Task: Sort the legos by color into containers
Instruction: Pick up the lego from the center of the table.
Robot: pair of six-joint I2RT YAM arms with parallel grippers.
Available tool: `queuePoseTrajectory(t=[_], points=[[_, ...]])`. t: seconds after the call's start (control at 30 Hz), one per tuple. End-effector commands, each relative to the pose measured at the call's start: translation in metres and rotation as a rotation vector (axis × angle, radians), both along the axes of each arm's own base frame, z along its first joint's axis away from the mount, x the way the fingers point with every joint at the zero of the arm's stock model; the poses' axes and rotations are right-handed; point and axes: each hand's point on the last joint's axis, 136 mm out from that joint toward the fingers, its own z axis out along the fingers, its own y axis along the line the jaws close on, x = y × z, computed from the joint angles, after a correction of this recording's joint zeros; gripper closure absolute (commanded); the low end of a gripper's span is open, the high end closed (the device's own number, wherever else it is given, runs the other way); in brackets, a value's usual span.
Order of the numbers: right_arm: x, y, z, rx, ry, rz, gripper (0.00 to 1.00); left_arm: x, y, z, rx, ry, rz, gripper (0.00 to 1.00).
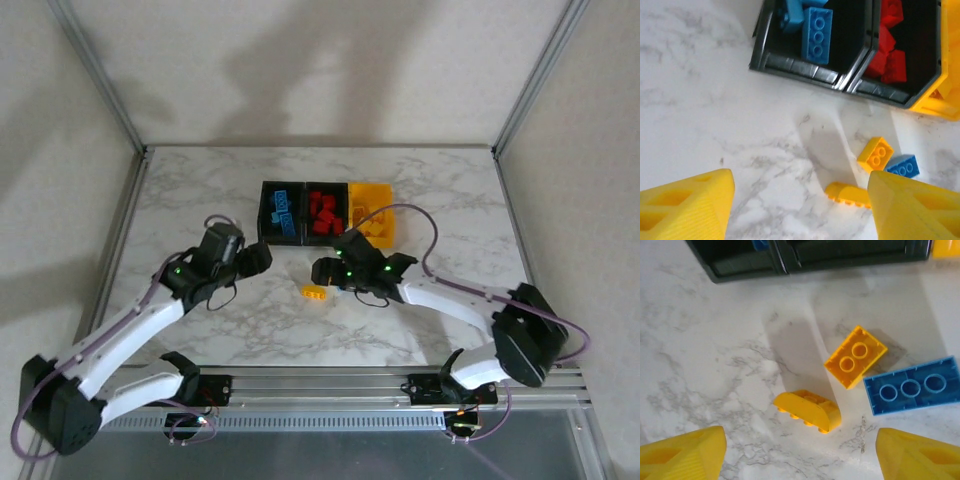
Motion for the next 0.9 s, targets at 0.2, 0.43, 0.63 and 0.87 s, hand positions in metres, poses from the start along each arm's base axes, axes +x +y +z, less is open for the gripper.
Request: queuePoseTrajectory(t=[0.2, 0.43, 0.63, 0.87], points=[[-0.009, 0.024, -0.037, -0.132, 0.117, -0.115, 0.17, -0.037, 0.005, -0.023, -0.099, 0.066, -0.002, 0.27], [-0.008, 0.038, -0.059, -0.164, 0.182, -0.139, 0.18, -0.040, 0.008, -0.022, -0.108, 0.058, 0.001, 0.27], [-0.004, 0.045, -0.069, -0.198, 0.196, -0.139, 0.20, -0.045, 0.009, -0.028, -0.127, 0.067, 0.012, 0.27], [-0.005, 0.044, -0.080, -0.223, 0.204, -0.124, 0.28, -0.045, 0.009, -0.030, -0.132, 0.073, 0.017, 0.27]])
